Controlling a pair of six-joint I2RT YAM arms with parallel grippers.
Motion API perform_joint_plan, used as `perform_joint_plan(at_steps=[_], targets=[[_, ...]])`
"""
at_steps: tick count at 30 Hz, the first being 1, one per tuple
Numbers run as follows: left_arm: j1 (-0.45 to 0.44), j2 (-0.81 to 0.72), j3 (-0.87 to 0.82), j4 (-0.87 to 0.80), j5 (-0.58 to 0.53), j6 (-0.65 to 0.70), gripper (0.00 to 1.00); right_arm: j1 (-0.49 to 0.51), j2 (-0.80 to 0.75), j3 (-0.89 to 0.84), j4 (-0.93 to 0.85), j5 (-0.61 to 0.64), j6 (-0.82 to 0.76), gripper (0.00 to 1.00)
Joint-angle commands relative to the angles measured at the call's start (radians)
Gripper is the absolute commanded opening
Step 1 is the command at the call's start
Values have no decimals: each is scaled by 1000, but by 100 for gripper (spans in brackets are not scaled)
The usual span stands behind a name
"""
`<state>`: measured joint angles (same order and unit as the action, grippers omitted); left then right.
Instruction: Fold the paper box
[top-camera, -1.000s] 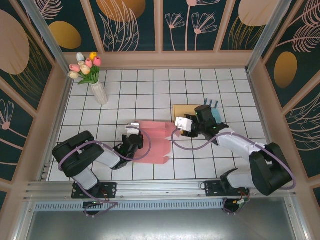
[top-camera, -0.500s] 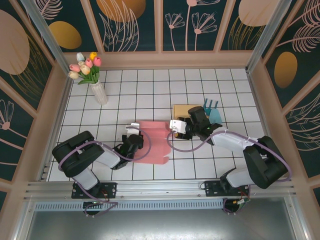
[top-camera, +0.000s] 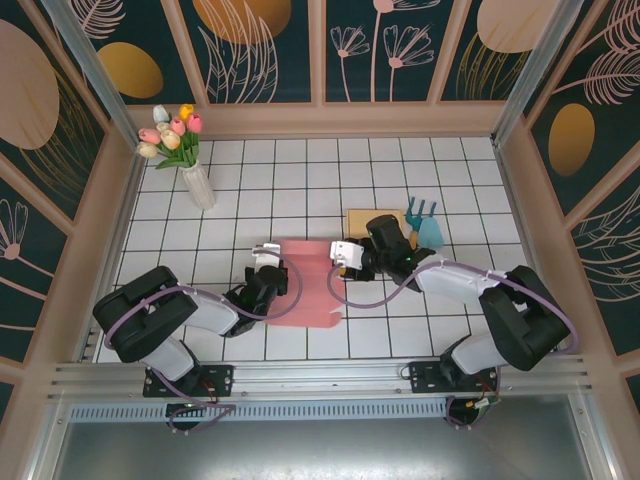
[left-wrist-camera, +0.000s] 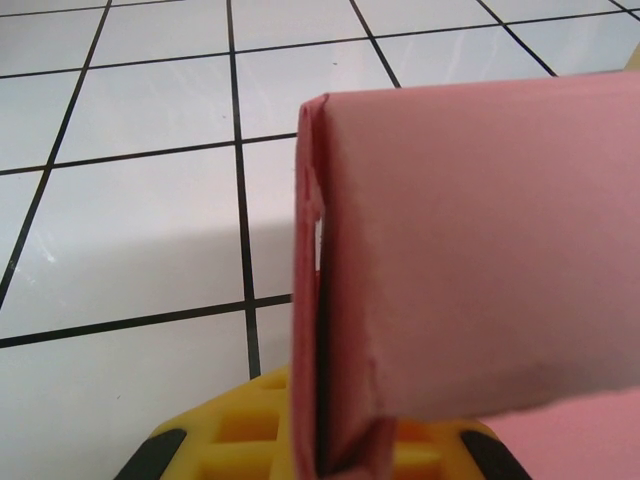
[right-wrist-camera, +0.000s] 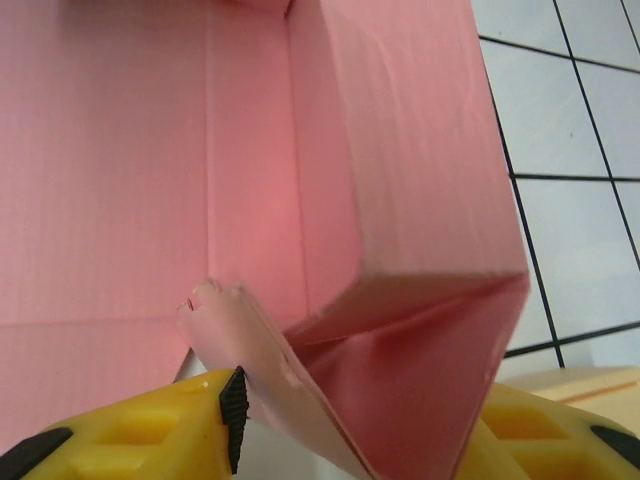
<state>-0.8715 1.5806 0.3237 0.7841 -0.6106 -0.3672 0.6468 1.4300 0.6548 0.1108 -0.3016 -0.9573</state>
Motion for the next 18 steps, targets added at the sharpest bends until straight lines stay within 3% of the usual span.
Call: perform_joint_plan(at_steps=[1, 8, 18], targets=[[-5, -3, 7, -14, 15, 1, 2, 13, -7, -8, 61, -57, 36, 50], [-7, 6, 21, -16, 13, -23, 2, 34, -39, -55, 178, -43, 155, 48], [-10, -30, 23, -32, 28, -46, 2, 79, -31, -88, 430, 82, 606, 40]])
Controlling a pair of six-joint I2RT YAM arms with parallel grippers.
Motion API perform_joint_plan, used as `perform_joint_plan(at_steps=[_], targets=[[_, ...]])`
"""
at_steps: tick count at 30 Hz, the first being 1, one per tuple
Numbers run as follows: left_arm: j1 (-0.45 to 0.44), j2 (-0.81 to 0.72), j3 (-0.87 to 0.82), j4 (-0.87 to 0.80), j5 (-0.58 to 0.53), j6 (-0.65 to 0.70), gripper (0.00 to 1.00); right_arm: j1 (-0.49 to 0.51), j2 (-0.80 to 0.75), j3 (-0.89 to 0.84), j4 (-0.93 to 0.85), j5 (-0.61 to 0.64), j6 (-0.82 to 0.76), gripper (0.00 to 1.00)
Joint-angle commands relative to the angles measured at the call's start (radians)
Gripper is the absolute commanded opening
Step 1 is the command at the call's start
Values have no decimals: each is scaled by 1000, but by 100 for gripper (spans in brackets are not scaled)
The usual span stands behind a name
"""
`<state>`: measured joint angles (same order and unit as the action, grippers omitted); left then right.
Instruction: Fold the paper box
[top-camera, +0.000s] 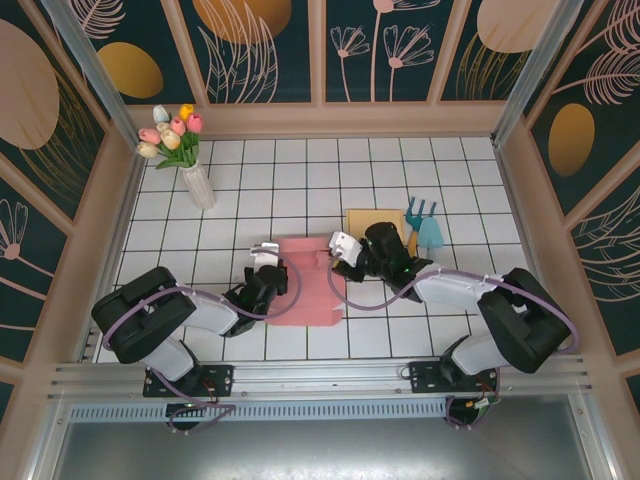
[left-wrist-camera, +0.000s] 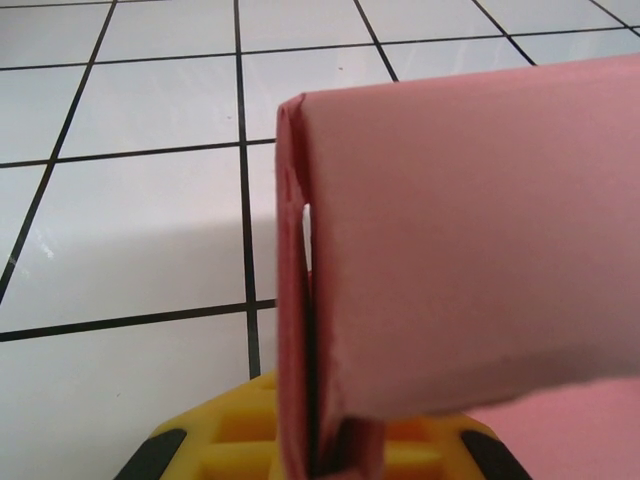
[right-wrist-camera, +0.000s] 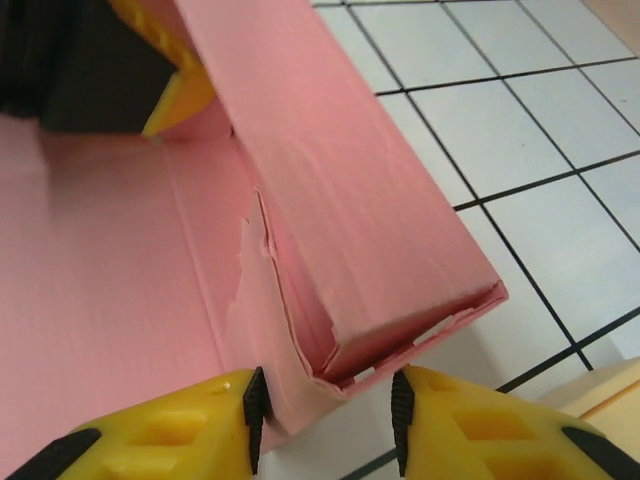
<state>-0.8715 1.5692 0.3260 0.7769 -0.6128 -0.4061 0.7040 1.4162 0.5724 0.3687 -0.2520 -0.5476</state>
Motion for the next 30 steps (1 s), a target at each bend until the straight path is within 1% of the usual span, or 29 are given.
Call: perform_joint_plan(at_steps=[1, 2, 4, 8, 13, 16, 19, 20, 21, 23, 24, 25, 26, 27, 30], targets=[[-11, -20, 21, -25, 33, -11, 2, 30, -10, -8, 197, 71, 246, 37], [-11, -20, 23, -24, 39, -15, 2, 38, -4, -10, 218, 106, 280, 34], [-13, -21, 24, -20, 51, -22, 2, 58, 12, -21, 268, 176, 345, 32], [-15, -28, 25, -11, 73, -38, 2, 94, 49, -50, 367, 244, 386, 32], [-16, -47, 28, -19, 99, -70, 3, 104, 114, -30, 401, 355, 496, 30], [-16, -36, 42, -26, 133, -75, 3, 112, 164, -29, 456, 413, 538, 30], [-19, -13, 60, -43, 137, -87, 3, 128, 218, -19, 487, 500, 564, 24], [-19, -7, 63, -46, 134, -94, 3, 134, 234, -14, 484, 532, 572, 23], [-19, -2, 67, -54, 125, -106, 3, 143, 255, -5, 485, 569, 576, 23], [-21, 3, 77, -83, 98, -139, 2, 163, 289, 15, 464, 699, 592, 15], [-20, 3, 84, -109, 71, -160, 2, 174, 306, 29, 432, 798, 612, 13], [-21, 2, 92, -140, 40, -187, 2, 182, 321, 44, 392, 907, 640, 13], [-20, 1, 97, -165, 11, -212, 2, 184, 329, 50, 365, 978, 669, 13], [-21, -4, 102, -195, -23, -241, 2, 183, 333, 50, 345, 1028, 699, 13], [-20, -15, 104, -232, -83, -285, 3, 181, 327, 44, 295, 1095, 752, 14]])
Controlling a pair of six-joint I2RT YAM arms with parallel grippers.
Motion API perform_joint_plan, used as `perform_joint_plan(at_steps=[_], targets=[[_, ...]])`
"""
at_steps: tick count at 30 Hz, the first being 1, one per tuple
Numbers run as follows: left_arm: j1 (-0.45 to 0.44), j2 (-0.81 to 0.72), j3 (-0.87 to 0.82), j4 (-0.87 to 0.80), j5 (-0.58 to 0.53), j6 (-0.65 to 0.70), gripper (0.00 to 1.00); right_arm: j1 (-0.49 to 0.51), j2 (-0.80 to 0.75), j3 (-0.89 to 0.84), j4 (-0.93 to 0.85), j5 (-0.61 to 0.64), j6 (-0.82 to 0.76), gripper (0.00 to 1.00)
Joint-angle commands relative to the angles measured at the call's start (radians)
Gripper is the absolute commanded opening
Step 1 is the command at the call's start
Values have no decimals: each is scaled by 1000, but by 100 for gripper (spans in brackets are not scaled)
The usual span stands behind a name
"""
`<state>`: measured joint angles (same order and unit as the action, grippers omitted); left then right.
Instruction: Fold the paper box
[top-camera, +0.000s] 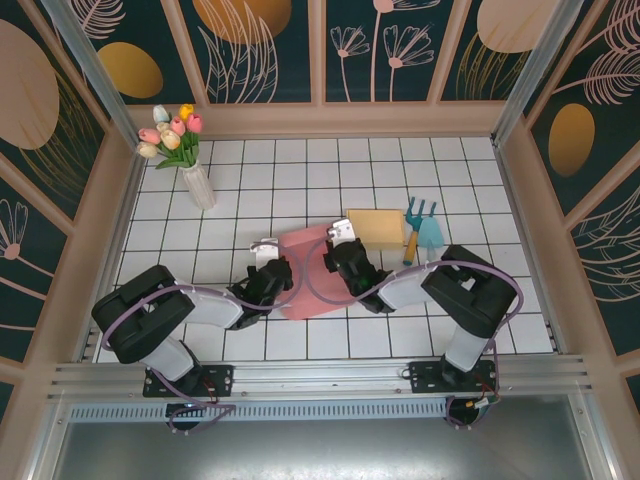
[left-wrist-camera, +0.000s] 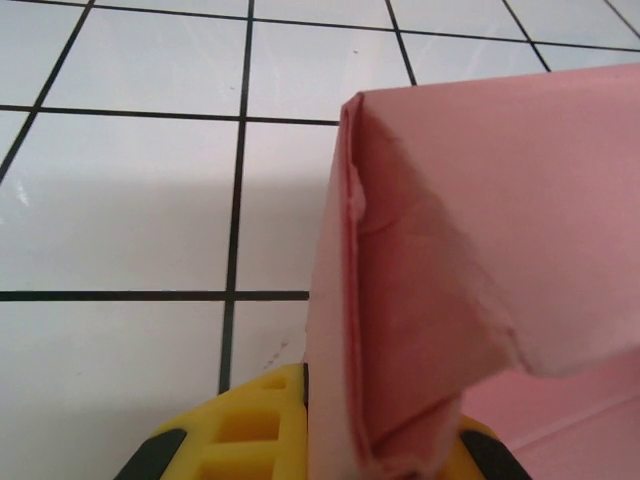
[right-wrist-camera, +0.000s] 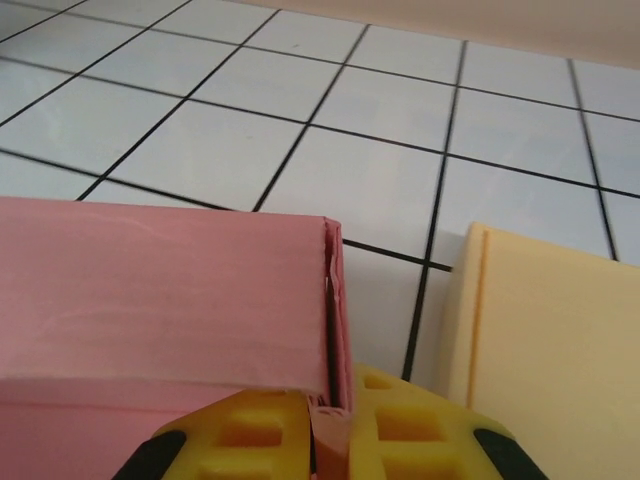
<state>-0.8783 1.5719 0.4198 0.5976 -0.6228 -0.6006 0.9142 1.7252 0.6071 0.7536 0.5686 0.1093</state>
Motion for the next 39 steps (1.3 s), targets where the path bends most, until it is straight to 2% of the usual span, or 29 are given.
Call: perform_joint_plan(at_steps=[1, 3, 5, 8, 10, 12, 14, 19, 23, 24, 27, 30, 36, 38, 39], targets=[[-14, -23, 10, -65, -82, -97, 3, -33, 12, 11, -106, 279, 99, 14], [-14, -29, 13, -80, -89, -102, 3, -35, 8, 26, -159, 290, 114, 15], [-14, -35, 14, -82, -81, -103, 3, -36, 1, 32, -167, 250, 105, 20], [-14, -39, 11, -57, -37, -92, 3, -47, -8, -15, -34, -11, 44, 36], [-14, -40, 8, -38, -12, -85, 3, -72, 7, -47, 67, -218, 46, 40], [-16, -39, 13, -36, 4, -84, 3, -84, 36, -45, 99, -291, 65, 40], [-15, -37, 13, -33, 21, -84, 3, -87, 64, -31, 107, -310, 67, 39], [-15, -35, 7, -41, -2, -97, 3, -95, 88, -14, 84, -226, 105, 36], [-15, -39, 20, -102, -69, -134, 4, -101, 68, -19, -9, -25, 169, 19], [-16, -39, 22, -120, -94, -146, 4, -104, 60, -20, -50, 30, 195, 18], [-15, -43, 24, -158, -153, -170, 4, -108, 41, -18, -155, 174, 238, 17], [-16, -40, 24, -175, -179, -182, 4, -107, 26, -26, -201, 253, 255, 18], [-15, -15, 51, -213, -208, -192, 4, -104, 4, -16, -273, 300, 275, 21], [-15, -12, 53, -209, -203, -190, 4, -99, -8, -26, -238, 258, 236, 23], [-15, -10, 53, -202, -196, -187, 4, -92, -16, -40, -189, 193, 192, 25]])
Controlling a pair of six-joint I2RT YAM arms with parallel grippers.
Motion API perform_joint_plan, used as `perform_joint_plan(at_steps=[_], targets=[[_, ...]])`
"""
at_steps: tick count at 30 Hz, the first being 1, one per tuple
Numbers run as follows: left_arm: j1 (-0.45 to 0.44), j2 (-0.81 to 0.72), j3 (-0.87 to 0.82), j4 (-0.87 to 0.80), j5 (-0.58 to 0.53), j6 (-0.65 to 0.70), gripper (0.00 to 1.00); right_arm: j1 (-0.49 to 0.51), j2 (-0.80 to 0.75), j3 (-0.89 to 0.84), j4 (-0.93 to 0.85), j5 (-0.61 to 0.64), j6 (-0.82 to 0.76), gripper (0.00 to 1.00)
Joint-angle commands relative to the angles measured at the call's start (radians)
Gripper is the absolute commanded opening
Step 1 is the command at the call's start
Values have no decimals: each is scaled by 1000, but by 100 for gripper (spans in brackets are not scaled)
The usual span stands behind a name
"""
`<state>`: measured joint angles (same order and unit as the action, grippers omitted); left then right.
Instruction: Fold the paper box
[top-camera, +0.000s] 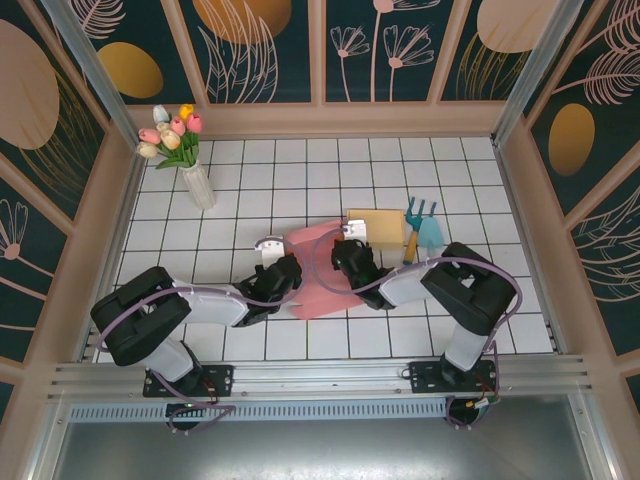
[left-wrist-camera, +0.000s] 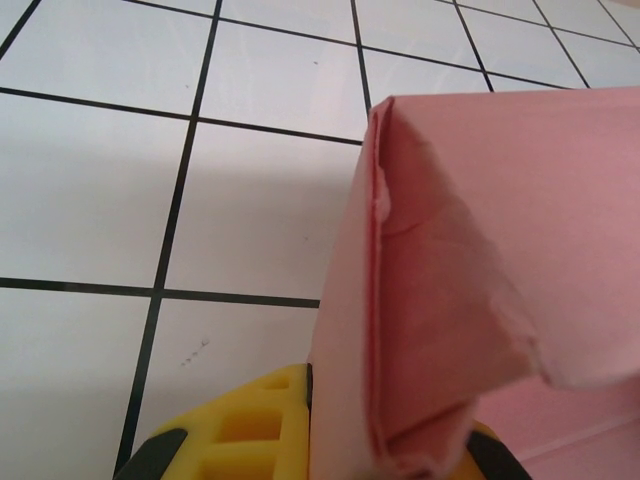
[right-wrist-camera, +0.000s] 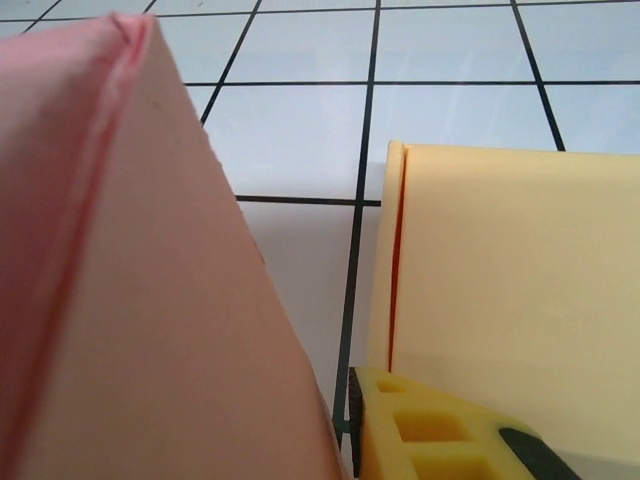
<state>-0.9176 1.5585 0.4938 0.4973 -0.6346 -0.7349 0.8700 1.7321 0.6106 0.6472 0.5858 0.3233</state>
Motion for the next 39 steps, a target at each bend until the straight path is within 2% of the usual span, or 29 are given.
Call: perform_joint_plan(at_steps=[1, 3, 7, 9, 14, 22, 27, 31, 35, 39], targets=[[24, 3, -21, -99, -180, -52, 4, -42, -32, -56, -31, 107, -60, 28], [25, 5, -18, -97, -174, -51, 4, -28, -49, -73, 51, -65, -124, 30], [24, 15, -10, -94, -171, -52, 4, -14, -57, -67, 113, -242, -124, 35], [25, 24, -8, -94, -168, -55, 4, -11, -58, -56, 122, -287, -107, 37], [25, 28, -8, -94, -162, -56, 4, 10, -60, -32, 125, -281, -109, 40], [24, 18, -15, -80, -131, -43, 4, 17, -17, 54, 107, -234, -192, 42], [23, 33, -17, -66, -110, -48, 3, 14, 33, 105, 114, -132, -261, 39], [23, 37, -14, -69, -116, -54, 4, 11, 76, 120, 110, -33, -303, 28], [24, 31, -8, -113, -173, -94, 4, 3, 95, 93, 150, 99, -320, 18], [25, 48, 0, -138, -209, -112, 4, -3, 96, 77, 139, 209, -275, 10]])
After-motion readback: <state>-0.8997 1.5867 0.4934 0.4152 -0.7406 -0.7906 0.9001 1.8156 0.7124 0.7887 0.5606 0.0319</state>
